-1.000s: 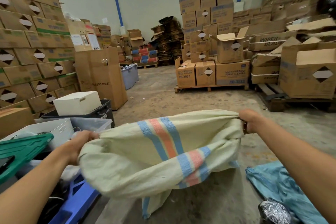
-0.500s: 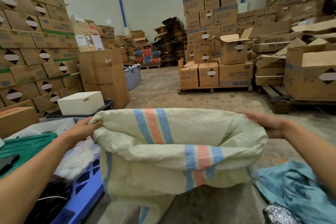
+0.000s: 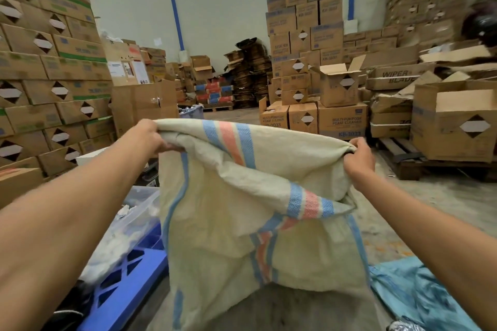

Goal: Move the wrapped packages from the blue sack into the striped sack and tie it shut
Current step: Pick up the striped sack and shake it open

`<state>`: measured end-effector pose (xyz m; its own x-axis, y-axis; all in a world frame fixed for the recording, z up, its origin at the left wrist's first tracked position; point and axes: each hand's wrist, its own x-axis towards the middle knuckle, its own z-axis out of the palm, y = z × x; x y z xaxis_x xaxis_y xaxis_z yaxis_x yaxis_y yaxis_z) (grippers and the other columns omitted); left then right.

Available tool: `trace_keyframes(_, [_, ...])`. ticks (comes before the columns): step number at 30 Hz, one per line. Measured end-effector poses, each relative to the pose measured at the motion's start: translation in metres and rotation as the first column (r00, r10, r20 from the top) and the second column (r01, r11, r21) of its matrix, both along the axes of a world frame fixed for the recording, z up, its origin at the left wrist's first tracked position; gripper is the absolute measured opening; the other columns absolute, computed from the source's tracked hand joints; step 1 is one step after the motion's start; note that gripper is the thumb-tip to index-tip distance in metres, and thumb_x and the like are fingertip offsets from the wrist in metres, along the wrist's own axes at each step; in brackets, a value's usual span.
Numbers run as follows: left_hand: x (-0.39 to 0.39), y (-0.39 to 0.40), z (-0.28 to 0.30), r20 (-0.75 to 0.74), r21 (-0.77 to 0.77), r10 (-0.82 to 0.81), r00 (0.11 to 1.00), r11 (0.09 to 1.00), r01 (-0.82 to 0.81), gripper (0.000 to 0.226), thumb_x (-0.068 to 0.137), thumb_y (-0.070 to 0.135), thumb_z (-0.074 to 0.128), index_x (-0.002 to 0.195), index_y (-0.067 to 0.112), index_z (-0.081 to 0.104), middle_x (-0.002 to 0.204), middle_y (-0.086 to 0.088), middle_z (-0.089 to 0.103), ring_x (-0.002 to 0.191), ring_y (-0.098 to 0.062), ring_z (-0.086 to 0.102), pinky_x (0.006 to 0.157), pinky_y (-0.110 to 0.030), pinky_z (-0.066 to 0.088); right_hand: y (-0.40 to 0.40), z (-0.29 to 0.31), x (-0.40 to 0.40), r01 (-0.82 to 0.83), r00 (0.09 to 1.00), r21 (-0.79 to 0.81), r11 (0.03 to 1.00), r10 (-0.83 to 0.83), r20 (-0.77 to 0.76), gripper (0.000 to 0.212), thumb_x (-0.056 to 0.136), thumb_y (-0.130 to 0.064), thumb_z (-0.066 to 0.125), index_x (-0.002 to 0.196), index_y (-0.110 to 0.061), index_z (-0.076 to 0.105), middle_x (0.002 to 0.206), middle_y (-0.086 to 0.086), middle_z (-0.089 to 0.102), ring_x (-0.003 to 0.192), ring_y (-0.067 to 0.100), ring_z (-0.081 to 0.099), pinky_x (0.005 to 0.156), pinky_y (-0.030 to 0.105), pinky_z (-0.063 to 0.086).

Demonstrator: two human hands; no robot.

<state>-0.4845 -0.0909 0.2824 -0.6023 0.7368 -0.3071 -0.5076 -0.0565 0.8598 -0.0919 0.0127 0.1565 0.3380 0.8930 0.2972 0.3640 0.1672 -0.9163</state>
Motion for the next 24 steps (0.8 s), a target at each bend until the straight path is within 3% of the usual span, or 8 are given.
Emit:
trace_keyframes(3, [0.027, 0.011, 0.038, -0.033, 0.233, 0.033, 0.999, 0.972, -0.024, 0.045, 0.104, 0.021, 0.032, 0.147, 0.008, 0.030, 0.144, -0.023, 0.042, 0.131, -0.048, 0.041, 0.101, -0.073, 0.031, 0.005, 0.030, -0.010, -0.002, 0.942, 0.010, 1.000, 0.005, -0.335, 0.032, 0.095, 0.004, 0.038, 0.121, -0.014, 0.043, 0.112, 0.011, 0.048, 0.093, 0.025, 0.044, 0.074, 0.035, 0.034])
trace_keyframes(7, [0.007, 0.046, 0.064, -0.079, 0.429, 0.065, 0.995, 0.903, -0.025, 0.040, 0.101, 0.026, 0.035, 0.136, 0.010, 0.046, 0.135, -0.023, 0.054, 0.111, -0.049, 0.056, 0.056, -0.075, 0.045, 0.005, 0.055, -0.015, 0.009, 0.854, 0.188, 0.982, 0.090, -0.512, 0.024, 0.094, 0.001, 0.036, 0.110, -0.017, 0.034, 0.102, 0.006, 0.045, 0.086, 0.021, 0.043, 0.065, 0.032, 0.036])
trace_keyframes(11, [0.022, 0.027, 0.062, -0.068, 0.433, 0.141, 0.988, 0.896, -0.098, 0.035, 0.104, 0.026, 0.033, 0.128, 0.013, 0.054, 0.122, -0.017, 0.061, 0.107, -0.039, 0.059, 0.075, -0.065, 0.048, 0.011, 0.045, -0.001, -0.013, 0.857, 0.327, 0.945, 0.179, -0.483, 0.024, 0.092, 0.000, 0.041, 0.107, -0.018, 0.040, 0.092, -0.001, 0.048, 0.081, 0.015, 0.046, 0.073, 0.033, 0.040])
trace_keyframes(14, [0.007, 0.012, 0.027, 0.004, 0.328, 0.150, 0.989, 0.934, -0.143, 0.046, 0.098, 0.034, 0.028, 0.128, 0.015, 0.058, 0.119, -0.014, 0.063, 0.108, -0.037, 0.059, 0.090, -0.060, 0.049, 0.021, 0.023, 0.013, -0.116, 0.912, 0.201, 0.973, 0.184, -0.365, 0.028, 0.089, 0.005, 0.041, 0.102, -0.018, 0.051, 0.094, 0.004, 0.055, 0.083, 0.020, 0.050, 0.062, 0.030, 0.040])
trace_keyframes(18, [-0.011, -0.017, -0.047, -0.197, 0.139, 0.190, 0.962, 0.977, -0.164, 0.029, 0.080, 0.025, 0.047, 0.098, 0.010, 0.065, 0.100, -0.013, 0.068, 0.085, -0.027, 0.063, 0.066, -0.038, 0.054, 0.028, -0.033, 0.033, -0.292, 0.921, -0.224, 0.930, 0.210, -0.327, 0.027, 0.089, 0.000, 0.041, 0.103, -0.009, 0.063, 0.093, 0.015, 0.067, 0.084, 0.033, 0.063, 0.070, 0.044, 0.056])
trace_keyframes(20, [-0.020, -0.041, -0.088, -0.375, -0.060, -0.001, 0.927, 0.998, -0.024, 0.026, 0.080, 0.021, 0.053, 0.098, 0.005, 0.063, 0.094, -0.022, 0.066, 0.077, -0.030, 0.061, 0.061, -0.035, 0.053, 0.023, -0.055, 0.047, -0.305, 0.912, -0.374, 0.876, 0.156, -0.379, 0.028, 0.076, 0.003, 0.036, 0.087, 0.001, 0.061, 0.078, 0.018, 0.063, 0.069, 0.033, 0.060, 0.055, 0.038, 0.057])
trace_keyframes(22, [-0.031, -0.072, -0.119, -0.428, -0.320, -0.283, 0.859, 0.936, 0.149, 0.028, 0.080, 0.023, 0.056, 0.095, 0.000, 0.062, 0.084, -0.026, 0.066, 0.069, -0.034, 0.063, 0.062, -0.036, 0.053, 0.010, -0.064, 0.055, -0.263, 0.921, -0.464, 0.846, 0.078, -0.381, 0.014, 0.070, -0.003, 0.033, 0.067, -0.008, 0.046, 0.057, 0.013, 0.050, 0.049, 0.028, 0.050, 0.039, 0.027, 0.048])
trace_keyframes(24, [-0.051, -0.090, -0.142, -0.396, -0.455, -0.433, 0.810, 0.858, 0.237, 0.043, 0.076, 0.030, 0.066, 0.105, -0.002, 0.064, 0.090, -0.028, 0.069, 0.074, -0.037, 0.067, 0.072, -0.041, 0.053, 0.000, -0.067, 0.054, -0.241, 0.937, -0.530, 0.813, 0.053, -0.345, 0.018, 0.079, -0.010, 0.032, 0.062, -0.015, 0.038, 0.043, 0.006, 0.045, 0.041, 0.025, 0.046, 0.041, 0.026, 0.045])
